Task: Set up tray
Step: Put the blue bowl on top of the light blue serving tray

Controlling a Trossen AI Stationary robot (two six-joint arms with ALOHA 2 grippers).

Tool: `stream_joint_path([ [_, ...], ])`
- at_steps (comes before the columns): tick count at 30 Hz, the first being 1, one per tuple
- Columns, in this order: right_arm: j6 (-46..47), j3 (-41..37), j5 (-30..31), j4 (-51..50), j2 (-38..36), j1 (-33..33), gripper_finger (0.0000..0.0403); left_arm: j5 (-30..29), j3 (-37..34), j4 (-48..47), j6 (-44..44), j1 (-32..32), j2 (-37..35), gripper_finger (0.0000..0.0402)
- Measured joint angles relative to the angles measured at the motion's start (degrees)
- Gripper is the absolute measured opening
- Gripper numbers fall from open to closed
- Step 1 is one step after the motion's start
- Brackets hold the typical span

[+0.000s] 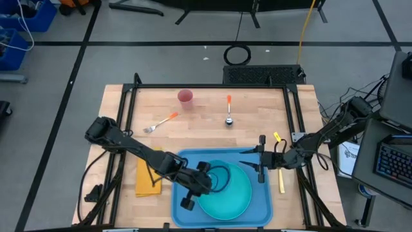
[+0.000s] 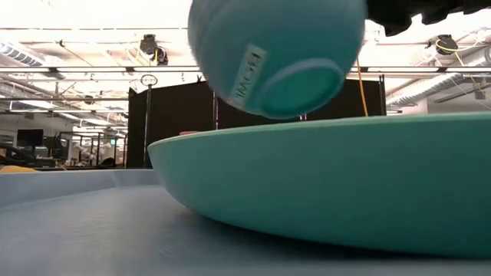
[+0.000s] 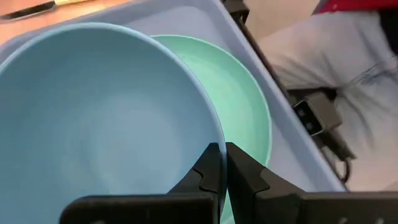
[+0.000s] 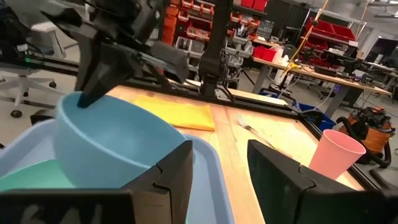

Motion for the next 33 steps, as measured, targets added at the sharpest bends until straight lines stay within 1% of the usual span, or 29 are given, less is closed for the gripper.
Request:
stream_joint_path([
  [7,0.2,0.0,-0.1,-0.8,0.0,0.0,0.0141,0.0,6.1,-8.7,2.3,0.9,6.0,0.0008],
  [9,1.2,0.0,-0.1,-1.4,0.0,0.0,0.0141,-0.1,8.1,-9.7,3.8,1.0,8.0,0.0008],
  [12,2.6,0.0,-0.1,-3.0,0.0,0.0,0.0141,-2.1,10.7,-12.1,5.9,0.5,10.8,0.0008],
  [17,3.3,-0.3,-0.1,-3.5,0.0,0.0,0.0141,-3.3,14.5,-13.7,8.3,-0.3,12.7,0.0008],
  [22,3.3,-2.8,-0.1,0.6,0.0,0.0,0.0141,-2.3,14.7,-12.2,9.4,-0.6,12.7,0.0008],
  [25,3.3,-5.1,-0.1,4.3,0.0,0.0,0.0141,-0.7,14.8,-11.2,9.1,-0.6,13.5,0.0008],
  [28,3.3,-7.4,-0.1,9.0,0.0,0.0,0.0141,-3.0,14.7,-11.7,9.2,-1.3,14.6,0.0008],
  [33,5.4,-9.5,-0.1,11.3,0.0,0.1,0.0141,-3.1,14.7,-9.2,9.1,-2.1,14.4,0.0008],
])
